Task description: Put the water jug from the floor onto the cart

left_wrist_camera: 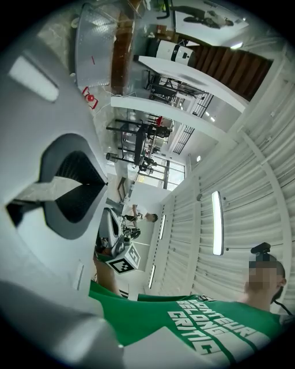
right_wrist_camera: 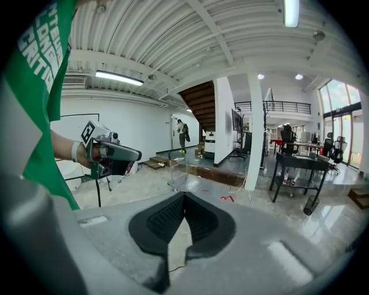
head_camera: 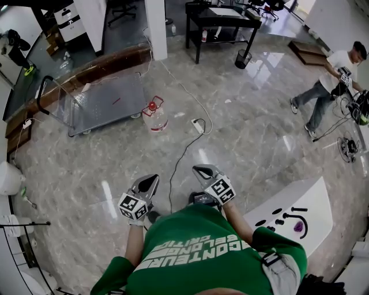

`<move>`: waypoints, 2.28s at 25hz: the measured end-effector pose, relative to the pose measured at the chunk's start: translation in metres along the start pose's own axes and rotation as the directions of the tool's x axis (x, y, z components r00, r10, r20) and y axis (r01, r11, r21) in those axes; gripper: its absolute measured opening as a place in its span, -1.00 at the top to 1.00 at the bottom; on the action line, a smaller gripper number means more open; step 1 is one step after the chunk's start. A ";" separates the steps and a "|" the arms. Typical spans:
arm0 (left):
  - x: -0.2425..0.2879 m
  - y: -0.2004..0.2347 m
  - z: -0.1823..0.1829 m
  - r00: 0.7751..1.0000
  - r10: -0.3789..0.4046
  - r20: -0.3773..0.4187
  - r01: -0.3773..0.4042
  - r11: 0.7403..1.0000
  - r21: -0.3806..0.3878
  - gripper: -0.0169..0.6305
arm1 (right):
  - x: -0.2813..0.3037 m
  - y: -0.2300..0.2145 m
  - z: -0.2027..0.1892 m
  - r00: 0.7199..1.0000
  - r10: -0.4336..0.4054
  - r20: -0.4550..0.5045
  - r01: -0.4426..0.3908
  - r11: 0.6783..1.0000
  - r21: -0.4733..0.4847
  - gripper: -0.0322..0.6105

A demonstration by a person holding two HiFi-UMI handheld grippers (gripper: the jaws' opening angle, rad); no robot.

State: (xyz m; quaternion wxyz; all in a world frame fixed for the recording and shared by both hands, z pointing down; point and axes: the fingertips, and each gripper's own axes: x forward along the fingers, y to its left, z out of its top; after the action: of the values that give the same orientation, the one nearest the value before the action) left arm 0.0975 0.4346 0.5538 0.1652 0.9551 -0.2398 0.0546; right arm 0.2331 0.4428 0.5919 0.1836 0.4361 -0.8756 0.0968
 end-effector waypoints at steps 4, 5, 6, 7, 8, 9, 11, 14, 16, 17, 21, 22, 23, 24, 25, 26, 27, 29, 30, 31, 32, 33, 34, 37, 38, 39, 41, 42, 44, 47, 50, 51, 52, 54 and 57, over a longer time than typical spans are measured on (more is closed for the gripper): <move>0.020 -0.006 0.000 1.000 -0.006 -0.005 0.006 1.000 0.001 0.91 | -0.009 -0.018 -0.014 1.000 -0.015 -0.014 0.016 1.000 0.008 0.92; 0.026 -0.008 0.000 1.000 -0.008 -0.004 0.008 1.000 0.003 0.91 | -0.011 -0.023 -0.017 1.000 -0.017 -0.015 0.017 1.000 0.009 0.92; 0.031 -0.009 0.000 1.000 -0.008 -0.002 0.008 1.000 0.005 0.91 | -0.013 -0.027 -0.019 1.000 -0.015 -0.015 0.015 1.000 0.010 0.92; 0.037 -0.011 0.000 1.000 -0.009 0.000 0.009 1.000 0.006 0.91 | -0.015 -0.031 -0.022 1.000 -0.011 -0.015 0.012 1.000 0.011 0.92; 0.043 -0.012 0.001 1.000 -0.009 0.003 0.009 1.000 0.006 0.91 | -0.017 -0.035 -0.024 1.000 -0.010 -0.017 0.010 1.000 0.009 0.92; 0.049 -0.014 0.002 1.000 -0.009 0.006 0.009 1.000 0.006 0.91 | -0.020 -0.041 -0.026 1.000 -0.012 -0.018 0.012 1.000 0.006 0.92; 0.060 -0.019 0.004 1.000 -0.011 0.013 0.010 1.000 0.008 0.91 | -0.025 -0.053 -0.027 1.000 -0.015 -0.017 0.015 1.000 0.000 0.92; 0.075 -0.026 0.002 1.000 -0.009 0.019 0.009 1.000 0.009 0.91 | -0.031 -0.067 -0.027 1.000 -0.008 -0.008 0.008 1.000 -0.012 0.92; 0.083 -0.030 0.001 1.000 -0.004 0.023 0.004 1.000 0.006 0.91 | -0.034 -0.075 -0.027 1.000 0.000 -0.006 0.000 1.000 -0.015 0.92; 0.087 -0.032 0.001 1.000 -0.001 0.024 0.001 1.000 0.004 0.91 | -0.036 -0.079 -0.027 1.000 0.003 -0.005 -0.003 1.000 -0.016 0.92; 0.099 -0.038 -0.001 0.999 0.018 0.029 -0.018 1.000 -0.002 0.91 | -0.040 -0.090 -0.034 1.000 0.019 -0.009 -0.019 1.000 -0.016 0.92; 0.100 -0.040 -0.002 0.999 0.023 0.030 -0.023 1.000 -0.004 0.91 | -0.041 -0.091 -0.034 1.000 0.029 -0.009 -0.029 0.999 -0.015 0.92; 0.101 -0.041 -0.003 0.999 0.030 0.031 -0.029 1.000 -0.005 0.91 | -0.041 -0.091 -0.034 0.999 0.039 -0.009 -0.039 0.999 -0.016 0.92; 0.102 -0.042 -0.003 0.999 0.037 0.032 -0.037 0.999 -0.007 0.91 | -0.042 -0.091 -0.035 0.999 0.048 -0.009 -0.049 0.999 -0.019 0.92; 0.102 -0.043 -0.003 0.998 0.046 0.034 -0.045 0.999 -0.009 0.91 | -0.042 -0.091 -0.036 0.998 0.059 -0.010 -0.059 0.998 -0.023 0.92; 0.102 -0.044 -0.004 0.998 0.056 0.035 -0.055 0.998 -0.013 0.91 | -0.041 -0.090 -0.036 0.998 0.069 -0.011 -0.070 0.997 -0.028 0.92; 0.102 -0.044 -0.004 0.997 0.065 0.037 -0.065 0.998 -0.019 0.91 | -0.041 -0.090 -0.037 0.997 0.079 -0.013 -0.079 0.996 -0.032 0.92; 0.101 -0.047 -0.007 0.996 0.080 0.036 -0.079 0.996 -0.029 0.91 | -0.040 -0.090 -0.039 0.995 0.094 -0.019 -0.094 0.995 -0.031 0.92; 0.101 -0.049 -0.009 0.996 0.085 0.034 -0.084 0.996 -0.031 0.91 | -0.040 -0.090 -0.041 0.995 0.100 -0.021 -0.100 0.995 -0.029 0.92; 0.099 -0.050 -0.010 0.995 0.091 0.033 -0.090 0.995 -0.032 0.91 | -0.039 -0.089 -0.042 0.994 0.107 -0.022 -0.107 0.994 -0.028 0.92; 0.098 -0.051 -0.011 0.995 0.098 0.032 -0.096 0.995 -0.034 0.91 | -0.038 -0.088 -0.042 0.993 0.115 -0.022 -0.116 0.993 -0.030 0.92; 0.096 -0.051 -0.012 0.994 0.104 0.033 -0.102 0.994 -0.038 0.91 | -0.037 -0.087 -0.041 0.992 0.123 -0.021 -0.124 0.992 -0.034 0.92; 0.096 -0.051 -0.013 0.994 0.109 0.033 -0.107 0.993 -0.042 0.91 | -0.036 -0.086 -0.040 0.991 0.130 -0.020 -0.131 0.991 -0.039 0.92; 0.097 -0.049 -0.014 0.993 0.113 0.034 -0.111 0.993 -0.049 0.91 | -0.032 -0.087 -0.038 0.990 0.137 -0.018 -0.137 0.989 -0.048 0.92; 0.097 -0.049 -0.014 0.993 0.110 0.035 -0.108 0.993 -0.050 0.91 | -0.030 -0.087 -0.037 0.991 0.136 -0.016 -0.137 0.989 -0.048 0.92; 0.098 -0.048 -0.014 0.994 0.105 0.036 -0.103 0.993 -0.050 0.91 | -0.029 -0.086 -0.036 0.991 0.135 -0.014 -0.136 0.990 -0.049 0.92; 0.101 -0.047 -0.014 0.995 0.088 0.036 -0.086 0.995 -0.050 0.91 | -0.029 -0.085 -0.035 0.992 0.128 -0.014 -0.129 0.990 -0.053 0.92; 0.103 -0.046 -0.014 0.996 0.077 0.036 -0.075 0.996 -0.048 0.91 | -0.030 -0.085 -0.035 0.993 0.121 -0.017 -0.121 0.991 -0.056 0.92; 0.109 -0.044 -0.012 0.998 0.050 0.034 -0.049 0.998 -0.039 0.91 | -0.030 -0.087 -0.035 0.995 0.101 -0.021 -0.102 0.993 -0.058 0.92; 0.118 -0.041 -0.008 0.999 0.012 0.035 -0.010 0.999 -0.031 0.91 | -0.033 -0.090 -0.040 0.997 0.069 -0.032 -0.071 0.997 -0.042 0.92; 0.124 -0.036 -0.005 0.999 -0.016 0.033 0.017 0.999 -0.027 0.91 | -0.036 -0.093 -0.045 0.998 0.041 -0.052 -0.043 0.999 -0.026 0.92; 0.124 -0.035 -0.003 0.999 -0.023 0.033 0.023 0.999 -0.025 0.91 | -0.037 -0.092 -0.044 0.998 0.035 -0.054 -0.036 0.999 -0.020 0.92; 0.124 -0.034 -0.001 0.999 -0.028 0.034 0.029 0.999 -0.023 0.91 | -0.036 -0.092 -0.042 0.998 0.030 -0.054 -0.031 0.999 -0.018 0.92; 0.123 -0.029 0.001 0.999 -0.031 0.035 0.032 0.999 -0.026 0.91 | -0.033 -0.092 -0.040 0.998 0.025 -0.058 -0.026 0.999 -0.020 0.92; 0.116 -0.020 -0.001 0.999 -0.024 0.034 0.025 0.999 -0.039 0.91 | -0.023 -0.089 -0.038 0.997 0.026 -0.067 -0.028 0.999 -0.029 0.92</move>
State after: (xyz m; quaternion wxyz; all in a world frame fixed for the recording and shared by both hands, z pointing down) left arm 0.2086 0.4005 0.5706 0.1806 0.9553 -0.2319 0.0319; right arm 0.3259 0.4190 0.6185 0.2180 0.4180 -0.8761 0.1009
